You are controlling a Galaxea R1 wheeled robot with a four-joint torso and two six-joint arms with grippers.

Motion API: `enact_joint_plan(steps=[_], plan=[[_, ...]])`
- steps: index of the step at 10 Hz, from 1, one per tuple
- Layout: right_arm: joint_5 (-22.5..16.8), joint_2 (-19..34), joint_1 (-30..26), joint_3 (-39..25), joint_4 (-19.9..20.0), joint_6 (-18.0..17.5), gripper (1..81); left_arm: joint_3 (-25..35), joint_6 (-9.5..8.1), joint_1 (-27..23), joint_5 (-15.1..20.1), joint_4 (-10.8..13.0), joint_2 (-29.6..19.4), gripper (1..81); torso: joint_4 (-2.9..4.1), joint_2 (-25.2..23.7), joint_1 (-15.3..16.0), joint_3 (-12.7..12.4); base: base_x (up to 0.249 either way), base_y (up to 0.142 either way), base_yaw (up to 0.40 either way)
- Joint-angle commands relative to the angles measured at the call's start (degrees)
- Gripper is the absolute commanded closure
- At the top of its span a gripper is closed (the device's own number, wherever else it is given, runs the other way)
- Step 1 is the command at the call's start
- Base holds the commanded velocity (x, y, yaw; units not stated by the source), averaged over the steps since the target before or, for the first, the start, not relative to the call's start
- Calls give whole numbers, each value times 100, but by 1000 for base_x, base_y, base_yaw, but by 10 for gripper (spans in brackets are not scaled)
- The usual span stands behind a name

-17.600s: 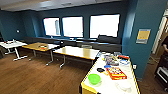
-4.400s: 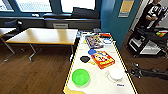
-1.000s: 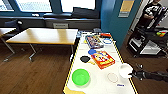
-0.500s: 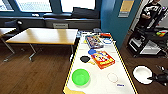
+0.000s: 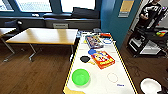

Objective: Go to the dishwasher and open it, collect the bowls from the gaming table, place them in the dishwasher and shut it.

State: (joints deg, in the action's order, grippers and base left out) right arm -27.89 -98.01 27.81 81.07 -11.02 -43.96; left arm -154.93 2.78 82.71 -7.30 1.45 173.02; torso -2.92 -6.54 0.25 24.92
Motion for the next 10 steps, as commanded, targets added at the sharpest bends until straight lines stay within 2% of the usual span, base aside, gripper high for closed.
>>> enact_joint_plan(steps=[1, 3, 6, 8, 9, 10], plan=[[-58, 481, -42, -197, -67, 667, 811, 24, 12, -75, 352, 48, 31, 10, 0, 0, 0, 0, 0, 0, 0], [-41, 586, 361, -407, -32, 1144, 811, 24, 12, -75, 352, 48, 31, 10, 0, 0, 0, 0, 0, 0, 0], [117, 859, 932, -453, -5, 1231, 811, 15, 21, -93, 361, 57, 40, 10, 0, 0, 0, 0, 0, 0, 0], [249, 912, 1625, -655, 3, 1285, 811, 24, 21, -110, 361, 57, 58, 10, 0, 0, 0, 0, 0, 0, 0], [538, 895, 2170, -830, 29, 1329, 811, 24, 21, -110, 361, 57, 66, 10, 0, 0, -2, 0, 0, 0, 0], [1164, 816, 2811, -857, 151, 1502, 811, 24, 30, -110, 361, 57, 66, 10, 0, 0, -2, 0, 0, 0, 0]])
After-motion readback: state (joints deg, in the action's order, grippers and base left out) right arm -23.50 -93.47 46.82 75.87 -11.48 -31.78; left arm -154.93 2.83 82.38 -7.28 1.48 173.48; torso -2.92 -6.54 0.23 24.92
